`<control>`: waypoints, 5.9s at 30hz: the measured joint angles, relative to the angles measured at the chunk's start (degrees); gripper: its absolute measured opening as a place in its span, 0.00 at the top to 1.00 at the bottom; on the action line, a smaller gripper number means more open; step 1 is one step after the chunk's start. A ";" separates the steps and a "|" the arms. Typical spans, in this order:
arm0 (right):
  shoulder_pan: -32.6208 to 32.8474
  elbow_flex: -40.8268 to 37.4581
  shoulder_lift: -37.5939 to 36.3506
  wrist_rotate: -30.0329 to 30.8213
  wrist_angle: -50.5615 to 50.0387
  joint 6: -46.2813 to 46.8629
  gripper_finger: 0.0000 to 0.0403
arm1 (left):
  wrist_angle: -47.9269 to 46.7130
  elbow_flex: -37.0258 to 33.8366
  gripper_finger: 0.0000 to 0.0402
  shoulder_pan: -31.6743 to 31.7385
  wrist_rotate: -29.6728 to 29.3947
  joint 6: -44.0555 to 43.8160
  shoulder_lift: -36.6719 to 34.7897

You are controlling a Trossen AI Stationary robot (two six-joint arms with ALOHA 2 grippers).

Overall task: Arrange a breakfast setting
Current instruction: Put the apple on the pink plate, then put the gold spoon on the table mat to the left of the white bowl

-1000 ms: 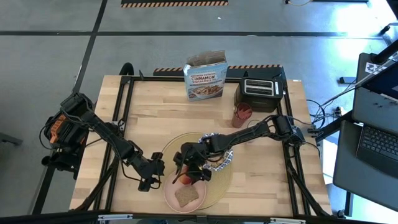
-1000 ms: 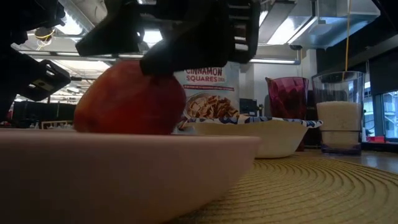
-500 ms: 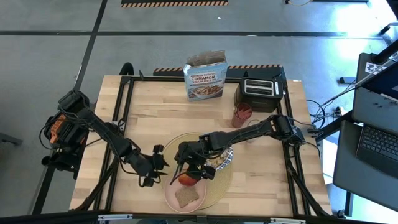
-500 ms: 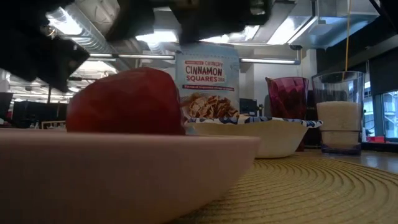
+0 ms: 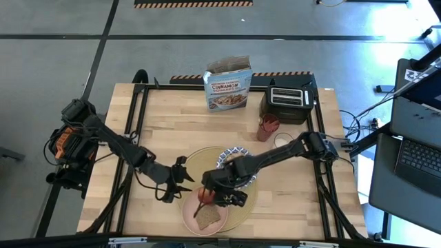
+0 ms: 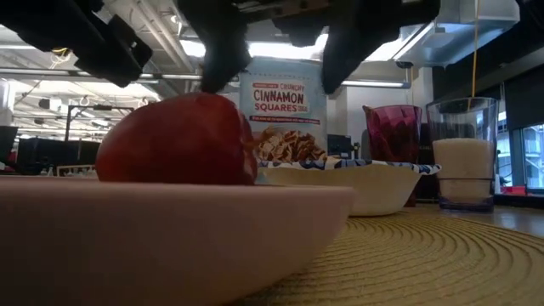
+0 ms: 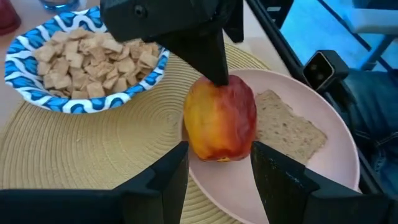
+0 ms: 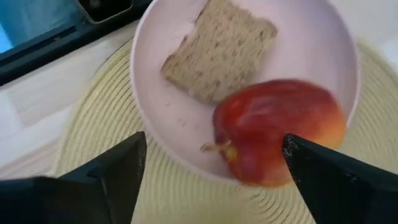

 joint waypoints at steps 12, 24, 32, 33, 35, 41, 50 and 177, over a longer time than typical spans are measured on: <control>3.08 -0.07 -3.31 5.67 -3.21 1.83 0.34 | 0.22 0.00 0.59 0.36 -1.45 0.06 0.28; 8.21 -7.98 -5.04 16.09 6.99 10.78 0.53 | 8.60 0.02 0.79 1.76 2.39 2.99 8.53; 10.94 -21.48 -8.56 30.53 21.85 23.14 0.76 | 8.09 0.02 0.92 -1.53 -3.05 2.99 8.57; 11.45 -22.92 -8.92 31.61 24.14 24.48 0.79 | 7.90 0.02 0.94 -2.14 -4.17 2.98 8.57; 12.58 -25.22 -10.00 33.14 27.37 26.76 0.83 | 7.56 0.02 0.96 -2.93 -5.88 2.98 8.57; 16.07 -26.98 -9.97 42.74 29.85 31.52 0.91 | 7.11 0.02 1.00 -4.87 -11.29 2.93 8.57; 18.33 -26.84 -9.90 50.51 32.72 34.40 0.92 | 9.50 -0.04 1.00 -4.03 -12.62 2.68 15.31; 20.36 -8.39 -14.83 80.71 -12.13 33.81 0.92 | 7.75 -0.02 1.00 -5.39 -12.76 15.43 -0.59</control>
